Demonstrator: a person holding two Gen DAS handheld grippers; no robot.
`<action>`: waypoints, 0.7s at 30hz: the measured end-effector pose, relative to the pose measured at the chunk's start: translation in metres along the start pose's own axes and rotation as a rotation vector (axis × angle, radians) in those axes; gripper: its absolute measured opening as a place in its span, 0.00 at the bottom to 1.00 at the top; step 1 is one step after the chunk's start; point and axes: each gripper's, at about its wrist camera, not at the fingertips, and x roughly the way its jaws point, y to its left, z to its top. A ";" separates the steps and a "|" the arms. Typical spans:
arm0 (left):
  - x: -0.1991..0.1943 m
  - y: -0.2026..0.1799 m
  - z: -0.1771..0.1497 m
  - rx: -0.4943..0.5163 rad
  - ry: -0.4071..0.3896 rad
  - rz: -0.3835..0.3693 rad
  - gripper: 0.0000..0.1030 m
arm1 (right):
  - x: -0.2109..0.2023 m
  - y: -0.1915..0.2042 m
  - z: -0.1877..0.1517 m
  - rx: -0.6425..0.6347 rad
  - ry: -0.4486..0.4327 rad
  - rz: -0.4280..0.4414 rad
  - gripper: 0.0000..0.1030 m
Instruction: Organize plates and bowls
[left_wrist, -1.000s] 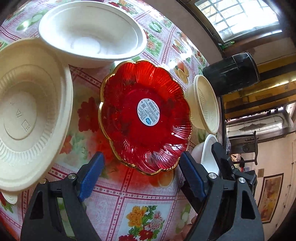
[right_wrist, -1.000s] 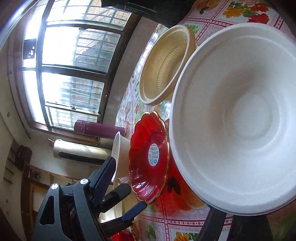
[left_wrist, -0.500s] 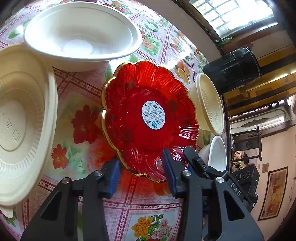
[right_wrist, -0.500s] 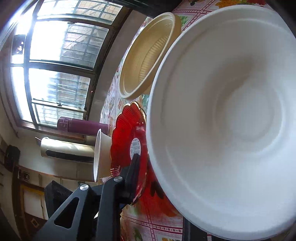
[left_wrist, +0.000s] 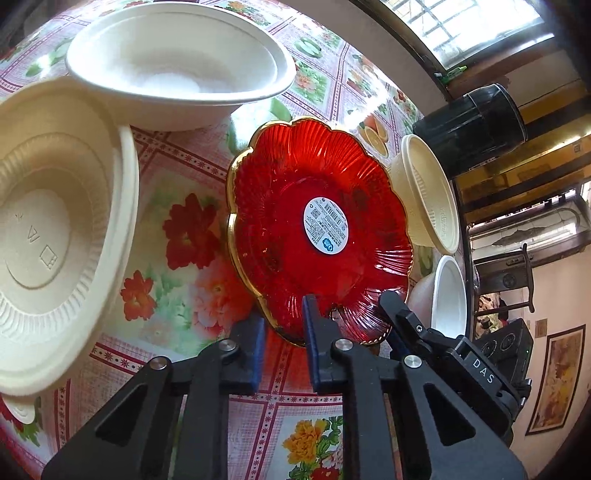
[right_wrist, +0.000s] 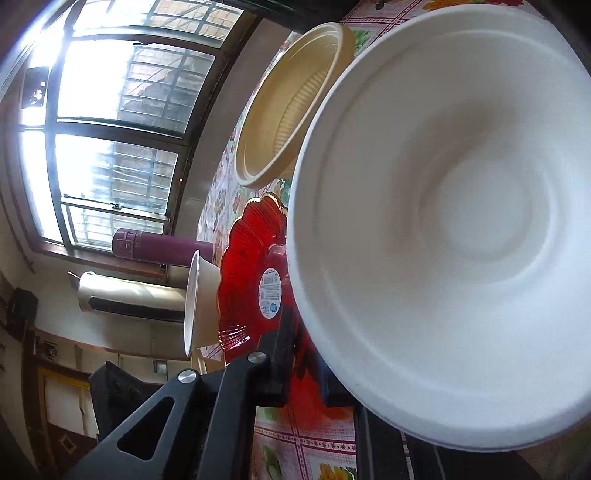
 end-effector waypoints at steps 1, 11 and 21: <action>0.000 -0.001 -0.001 0.000 0.003 0.001 0.15 | -0.002 -0.001 -0.002 -0.001 0.001 -0.004 0.10; -0.018 0.008 -0.032 0.015 0.002 0.015 0.15 | -0.017 -0.005 -0.026 -0.012 0.022 -0.014 0.10; -0.044 0.011 -0.079 0.090 -0.018 0.039 0.16 | -0.050 -0.021 -0.069 -0.030 0.037 -0.001 0.11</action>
